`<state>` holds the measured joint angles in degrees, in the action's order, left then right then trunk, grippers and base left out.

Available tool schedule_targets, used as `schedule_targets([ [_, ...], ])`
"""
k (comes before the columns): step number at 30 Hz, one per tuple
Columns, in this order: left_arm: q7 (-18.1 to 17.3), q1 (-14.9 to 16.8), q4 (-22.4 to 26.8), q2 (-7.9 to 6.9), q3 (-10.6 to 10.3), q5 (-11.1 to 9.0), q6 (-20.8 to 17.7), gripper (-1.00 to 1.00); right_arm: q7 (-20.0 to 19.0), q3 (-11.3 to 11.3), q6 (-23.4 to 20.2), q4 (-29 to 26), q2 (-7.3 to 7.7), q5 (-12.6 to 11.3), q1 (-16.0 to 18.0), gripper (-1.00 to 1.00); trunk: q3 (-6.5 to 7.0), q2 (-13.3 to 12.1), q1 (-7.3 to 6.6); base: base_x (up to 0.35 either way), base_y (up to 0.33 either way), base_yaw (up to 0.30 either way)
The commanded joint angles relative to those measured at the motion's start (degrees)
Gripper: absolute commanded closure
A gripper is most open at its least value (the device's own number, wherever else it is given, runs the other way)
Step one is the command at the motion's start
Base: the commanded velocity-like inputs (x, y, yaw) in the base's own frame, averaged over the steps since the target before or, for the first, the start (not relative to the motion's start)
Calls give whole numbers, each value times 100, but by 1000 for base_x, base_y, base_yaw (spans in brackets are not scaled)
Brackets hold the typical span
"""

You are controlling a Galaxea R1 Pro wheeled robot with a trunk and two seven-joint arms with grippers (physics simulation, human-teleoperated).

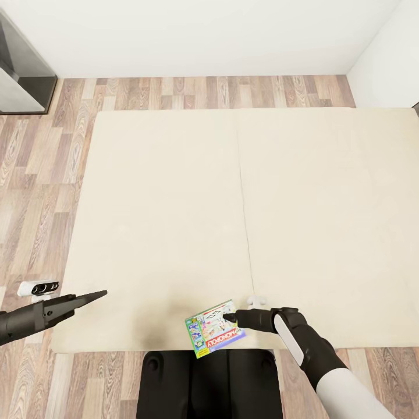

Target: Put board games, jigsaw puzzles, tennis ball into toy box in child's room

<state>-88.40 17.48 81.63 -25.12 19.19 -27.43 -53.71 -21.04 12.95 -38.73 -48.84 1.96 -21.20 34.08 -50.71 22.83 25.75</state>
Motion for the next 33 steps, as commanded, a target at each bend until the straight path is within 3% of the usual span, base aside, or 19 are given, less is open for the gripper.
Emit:
schedule_targets([
  [1, -20, 1, 2, -2, 1, 1, -61, -100, -4, 12, -25, -5, 3, -6, 2, -100, -6, 9, 3, 0, 0, 0],
  [33, -20, 1, 2, -2, 5, 1, -61, -100, -31, 5, -39, -3, -3, -7, 2, -100, -6, 9, 3, 0, 5, 0],
])
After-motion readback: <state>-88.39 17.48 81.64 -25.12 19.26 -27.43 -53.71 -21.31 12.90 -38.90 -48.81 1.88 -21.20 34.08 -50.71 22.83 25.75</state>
